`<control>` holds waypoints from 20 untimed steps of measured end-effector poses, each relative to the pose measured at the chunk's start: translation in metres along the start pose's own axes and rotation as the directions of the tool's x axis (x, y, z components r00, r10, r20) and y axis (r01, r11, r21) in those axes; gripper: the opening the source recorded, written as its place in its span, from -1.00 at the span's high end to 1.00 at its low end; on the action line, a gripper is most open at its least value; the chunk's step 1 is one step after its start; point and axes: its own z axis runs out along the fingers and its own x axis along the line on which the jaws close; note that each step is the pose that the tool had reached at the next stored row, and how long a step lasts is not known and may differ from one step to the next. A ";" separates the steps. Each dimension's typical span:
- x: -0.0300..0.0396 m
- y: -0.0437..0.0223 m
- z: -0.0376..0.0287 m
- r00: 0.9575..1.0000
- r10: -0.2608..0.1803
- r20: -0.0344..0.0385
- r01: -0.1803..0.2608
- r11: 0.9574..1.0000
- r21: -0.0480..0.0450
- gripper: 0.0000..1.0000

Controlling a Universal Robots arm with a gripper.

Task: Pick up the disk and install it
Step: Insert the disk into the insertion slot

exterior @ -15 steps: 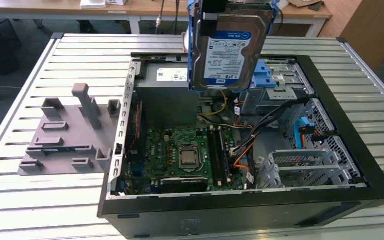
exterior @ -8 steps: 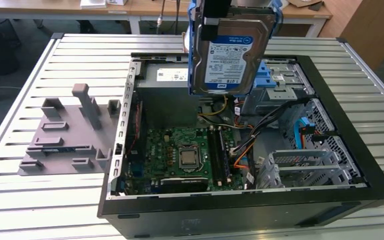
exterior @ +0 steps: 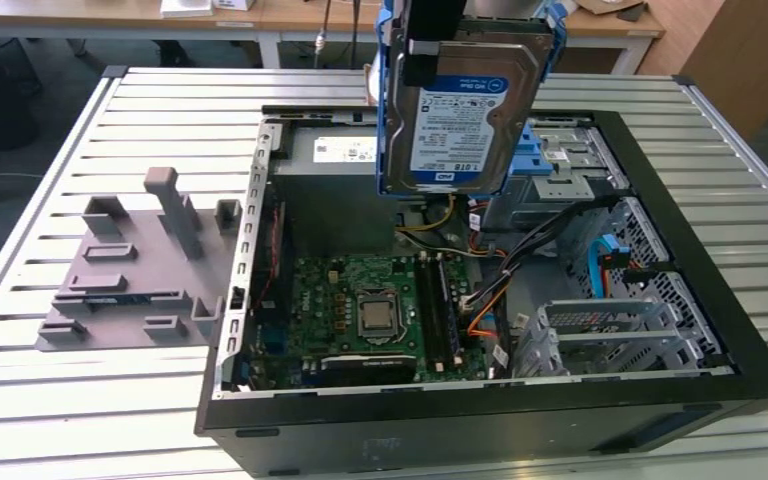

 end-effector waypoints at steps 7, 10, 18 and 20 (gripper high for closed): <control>0.0030 -0.0002 -0.0001 1.000 0.000 0.000 0.000 1.000 0.000 0.26; 0.0078 -0.0005 -0.0001 1.000 0.000 0.000 0.000 1.000 0.000 0.26; 0.0252 -0.0015 -0.0001 1.000 0.000 0.000 0.000 1.000 0.000 0.26; 0.0294 -0.0020 -0.0002 1.000 0.000 0.000 0.000 1.000 0.000 0.26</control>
